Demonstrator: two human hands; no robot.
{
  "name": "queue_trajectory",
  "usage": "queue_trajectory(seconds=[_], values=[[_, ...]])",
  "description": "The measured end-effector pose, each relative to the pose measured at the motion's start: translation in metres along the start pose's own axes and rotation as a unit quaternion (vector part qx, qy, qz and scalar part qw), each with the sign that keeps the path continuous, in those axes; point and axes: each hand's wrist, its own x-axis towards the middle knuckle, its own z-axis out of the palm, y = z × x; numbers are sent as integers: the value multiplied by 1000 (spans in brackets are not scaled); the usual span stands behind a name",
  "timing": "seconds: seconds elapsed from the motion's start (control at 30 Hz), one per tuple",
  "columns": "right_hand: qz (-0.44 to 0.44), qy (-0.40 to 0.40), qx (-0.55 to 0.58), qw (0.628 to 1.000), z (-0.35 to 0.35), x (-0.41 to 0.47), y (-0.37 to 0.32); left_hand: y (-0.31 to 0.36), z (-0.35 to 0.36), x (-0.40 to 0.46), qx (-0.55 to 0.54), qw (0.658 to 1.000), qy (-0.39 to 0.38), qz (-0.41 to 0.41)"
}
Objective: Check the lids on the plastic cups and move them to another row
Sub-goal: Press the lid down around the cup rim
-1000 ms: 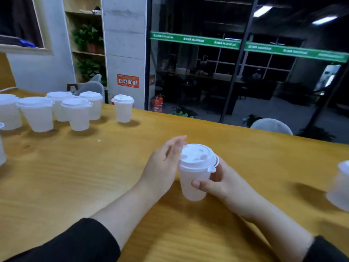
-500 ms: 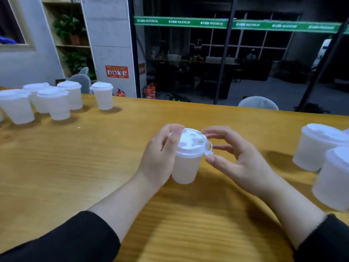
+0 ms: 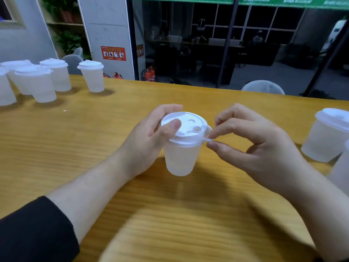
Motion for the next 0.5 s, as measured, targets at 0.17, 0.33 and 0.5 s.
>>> queue_trajectory(seconds=[0.17, 0.33, 0.5], values=[[36, 84, 62, 994, 7, 3, -10, 3, 1, -2, -5, 1000, -21, -9], [61, 82, -8, 995, 19, 5, -19, 2, 2, -1, -3, 999, -34, -13], [52, 43, -76, 995, 11, 3, -25, 2, 1, -1, -9, 999, -38, -18]])
